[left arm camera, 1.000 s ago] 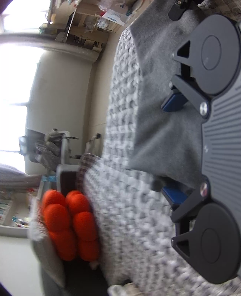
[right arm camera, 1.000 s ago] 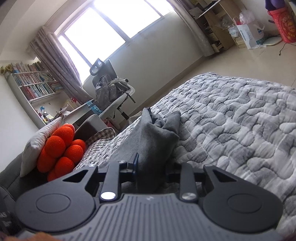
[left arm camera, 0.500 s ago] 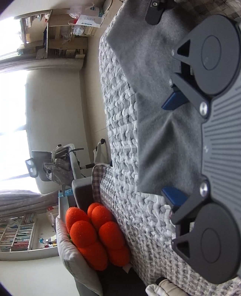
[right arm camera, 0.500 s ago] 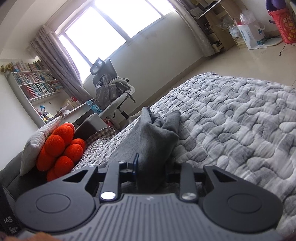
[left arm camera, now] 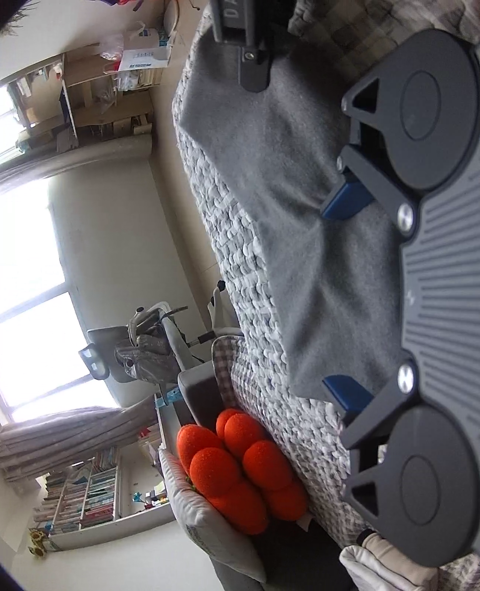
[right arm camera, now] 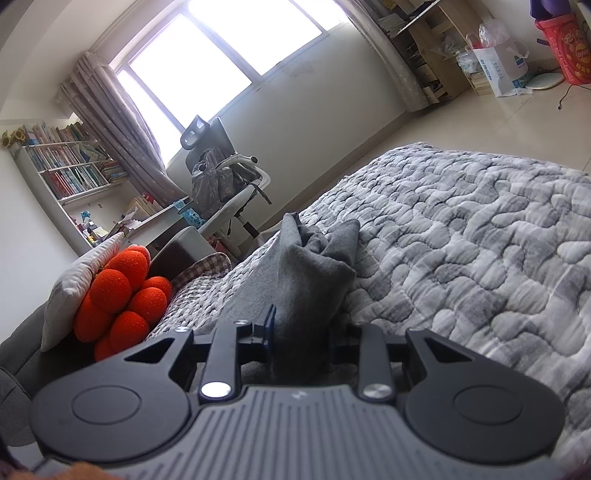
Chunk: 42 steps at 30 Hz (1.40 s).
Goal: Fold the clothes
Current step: 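Hold the shirt end with the right tool while the left tool slides along the shirt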
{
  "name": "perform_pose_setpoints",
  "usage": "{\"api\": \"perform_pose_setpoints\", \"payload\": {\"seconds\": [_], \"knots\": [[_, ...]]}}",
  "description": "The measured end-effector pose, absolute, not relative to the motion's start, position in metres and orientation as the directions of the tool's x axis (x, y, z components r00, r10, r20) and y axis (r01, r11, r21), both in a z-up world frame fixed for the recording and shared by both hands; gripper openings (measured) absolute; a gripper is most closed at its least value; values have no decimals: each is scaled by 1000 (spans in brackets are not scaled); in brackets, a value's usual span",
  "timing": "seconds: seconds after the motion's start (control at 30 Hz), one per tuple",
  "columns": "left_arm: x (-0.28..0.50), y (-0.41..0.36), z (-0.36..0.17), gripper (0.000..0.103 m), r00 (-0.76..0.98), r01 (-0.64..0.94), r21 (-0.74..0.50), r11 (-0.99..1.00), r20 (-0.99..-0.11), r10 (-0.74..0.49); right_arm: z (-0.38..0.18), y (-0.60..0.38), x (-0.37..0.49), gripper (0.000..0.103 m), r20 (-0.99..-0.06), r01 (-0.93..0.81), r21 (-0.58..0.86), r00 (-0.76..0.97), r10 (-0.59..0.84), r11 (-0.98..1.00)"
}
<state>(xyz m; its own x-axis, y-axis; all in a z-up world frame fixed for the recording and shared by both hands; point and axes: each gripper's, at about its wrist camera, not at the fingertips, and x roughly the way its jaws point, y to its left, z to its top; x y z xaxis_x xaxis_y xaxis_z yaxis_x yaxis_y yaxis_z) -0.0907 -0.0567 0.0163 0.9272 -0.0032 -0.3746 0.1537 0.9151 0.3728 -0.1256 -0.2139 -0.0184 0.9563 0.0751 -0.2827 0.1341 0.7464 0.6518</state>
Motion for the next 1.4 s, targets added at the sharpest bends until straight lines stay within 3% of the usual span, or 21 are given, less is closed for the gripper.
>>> {"api": "perform_pose_setpoints", "payload": {"seconds": [0.2, 0.43, 1.0, 1.4], "knots": [[-106, -66, 14, 92, 944, 156, 463, 873, -330, 7, -18, -214, -125, 28, -281, 134, 656, 957, 76, 743], [-114, -60, 26, 92, 941, 181, 414, 892, -336, -35, -19, -215, -126, 28, -279, 132, 660, 957, 79, 740], [-95, -51, 22, 92, 907, 196, 350, 916, -420, -33, -18, -214, -126, 28, -277, 129, 664, 957, 83, 736], [-65, -58, 23, 94, 883, 214, 370, 904, -470, -16, -19, -214, -125, 28, -274, 127, 668, 958, 85, 733]]}}
